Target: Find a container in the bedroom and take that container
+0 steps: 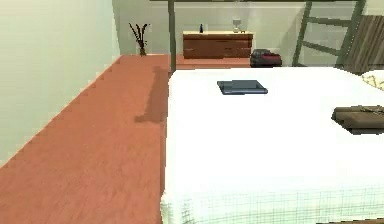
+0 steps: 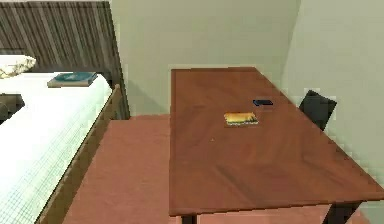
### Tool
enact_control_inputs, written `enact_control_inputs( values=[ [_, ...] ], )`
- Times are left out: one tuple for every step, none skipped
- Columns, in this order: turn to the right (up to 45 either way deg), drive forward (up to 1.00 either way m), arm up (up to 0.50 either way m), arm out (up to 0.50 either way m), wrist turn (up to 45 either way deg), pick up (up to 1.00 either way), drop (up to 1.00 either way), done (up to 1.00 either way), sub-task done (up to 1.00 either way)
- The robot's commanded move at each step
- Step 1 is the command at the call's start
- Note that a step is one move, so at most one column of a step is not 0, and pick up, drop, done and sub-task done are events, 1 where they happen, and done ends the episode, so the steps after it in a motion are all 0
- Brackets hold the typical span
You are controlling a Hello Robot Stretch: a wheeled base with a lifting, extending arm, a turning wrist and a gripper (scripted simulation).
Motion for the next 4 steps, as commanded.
enact_control_inputs(
  values=[
    [45.0,0.00,0.00,0.00,0.0,0.00,0.00,0.00,0.00],
    [15.0,0.00,0.00,0.00,0.0,0.00,0.00,0.00,0.00],
    [0.0,0.45,0.00,0.00,0.0,0.00,0.00,0.00,0.00],
    [18.0,0.00,0.00,0.00,0.0,0.00,0.00,0.00,0.00]
  ],
)
